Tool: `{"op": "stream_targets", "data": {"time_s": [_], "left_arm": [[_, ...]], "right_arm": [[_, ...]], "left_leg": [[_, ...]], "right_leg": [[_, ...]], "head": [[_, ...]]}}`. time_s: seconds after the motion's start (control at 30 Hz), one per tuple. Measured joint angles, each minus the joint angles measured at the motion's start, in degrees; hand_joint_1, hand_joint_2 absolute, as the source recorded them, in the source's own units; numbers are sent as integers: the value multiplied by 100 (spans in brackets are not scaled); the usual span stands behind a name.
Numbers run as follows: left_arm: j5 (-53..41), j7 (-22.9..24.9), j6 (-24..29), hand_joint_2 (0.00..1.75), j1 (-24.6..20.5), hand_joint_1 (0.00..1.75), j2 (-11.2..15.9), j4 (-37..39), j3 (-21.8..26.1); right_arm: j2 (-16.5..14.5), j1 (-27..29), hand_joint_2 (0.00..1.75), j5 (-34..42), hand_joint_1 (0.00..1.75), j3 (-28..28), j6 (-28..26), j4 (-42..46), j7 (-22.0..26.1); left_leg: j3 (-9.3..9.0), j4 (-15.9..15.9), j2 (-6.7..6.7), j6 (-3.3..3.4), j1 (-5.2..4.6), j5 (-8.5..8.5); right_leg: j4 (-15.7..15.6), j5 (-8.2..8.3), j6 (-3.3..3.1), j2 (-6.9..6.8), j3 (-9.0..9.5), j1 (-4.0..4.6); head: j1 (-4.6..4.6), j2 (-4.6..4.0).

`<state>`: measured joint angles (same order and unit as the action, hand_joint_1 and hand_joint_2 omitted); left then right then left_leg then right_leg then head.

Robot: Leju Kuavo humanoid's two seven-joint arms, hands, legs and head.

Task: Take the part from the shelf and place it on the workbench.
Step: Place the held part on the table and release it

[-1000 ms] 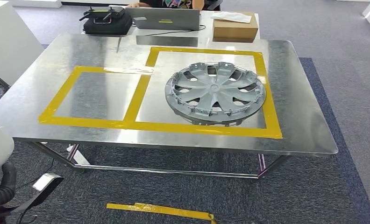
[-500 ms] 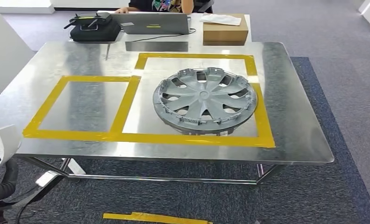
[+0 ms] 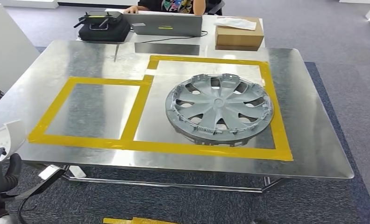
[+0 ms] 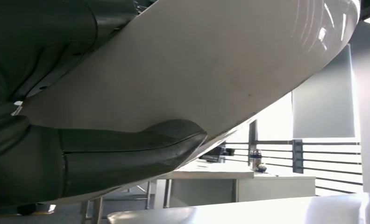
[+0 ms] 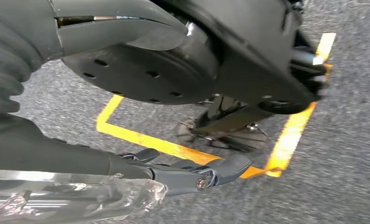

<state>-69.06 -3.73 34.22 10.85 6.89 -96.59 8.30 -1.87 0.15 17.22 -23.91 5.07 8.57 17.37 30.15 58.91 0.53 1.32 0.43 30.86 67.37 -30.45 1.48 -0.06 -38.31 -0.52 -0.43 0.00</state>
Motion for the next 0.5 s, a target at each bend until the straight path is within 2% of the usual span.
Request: {"op": "stream_targets", "data": {"time_s": [0.03,0.07,0.13,0.23,0.27,0.3,0.37,0.4,0.43,0.47,0.5], "left_arm": [[-2,15,-16,175,-23,175,18,24,-8],[-3,34,-41,175,-52,175,38,53,-15],[-3,73,-103,175,-132,175,94,128,-28],[7,98,-229,175,-274,175,201,254,-62],[28,104,-315,175,-338,175,245,310,-81],[61,115,-423,175,-410,175,289,383,-105],[134,150,-668,175,-570,175,384,581,-168],[163,171,-774,175,-657,175,436,697,-203],[183,189,-870,175,-755,175,495,820,-238],[195,202,-958,175,-874,175,564,949,-270],[202,213,-1048,175,-1013,175,644,1093,-303]], "right_arm": [[3,-1,175,0,0,-1,1,0,-3],[5,-8,175,0,0,-2,1,0,-10],[6,-21,175,-1,0,-4,2,0,-38],[4,-20,175,-1,0,-7,2,5,-60],[5,-22,175,4,0,-7,2,7,-60],[6,-28,175,8,0,-7,4,9,-60],[8,-46,175,15,0,-7,16,9,-69],[8,-49,175,13,0,-9,28,9,-74],[8,-50,175,13,0,-13,39,9,-78],[8,-50,175,13,0,-19,52,9,-79],[8,-53,175,14,0,-27,63,9,-79]], "left_leg": [[-47,4,5,-27,-7,51],[-72,4,9,-57,-12,87],[-87,-11,15,-115,-15,113],[-81,61,5,-197,-1,200],[18,268,-1,-228,5,299],[199,595,-8,-254,16,424],[676,1325,-10,-294,39,620],[853,1521,-11,-305,49,588],[930,1511,-12,-310,58,435],[903,1296,-13,-309,64,182],[806,946,-16,-303,69,-111]], "right_leg": [[-323,174,-20,3,141,9],[-540,246,-43,5,246,18],[-670,201,-78,11,333,44],[-767,179,-153,6,416,13],[-804,174,-179,1,466,-4],[-825,162,-203,-5,505,-10],[-837,123,-231,-7,560,-11],[-836,99,-237,-4,587,-12],[-836,73,-234,1,622,-13],[-836,45,-225,6,666,-14],[-836,15,-211,10,711,-15]], "head": [[-3,0],[-7,0],[-19,0],[-40,0],[-46,0],[-54,0],[-56,0],[-60,0],[-60,0],[-60,0],[-60,0]]}}
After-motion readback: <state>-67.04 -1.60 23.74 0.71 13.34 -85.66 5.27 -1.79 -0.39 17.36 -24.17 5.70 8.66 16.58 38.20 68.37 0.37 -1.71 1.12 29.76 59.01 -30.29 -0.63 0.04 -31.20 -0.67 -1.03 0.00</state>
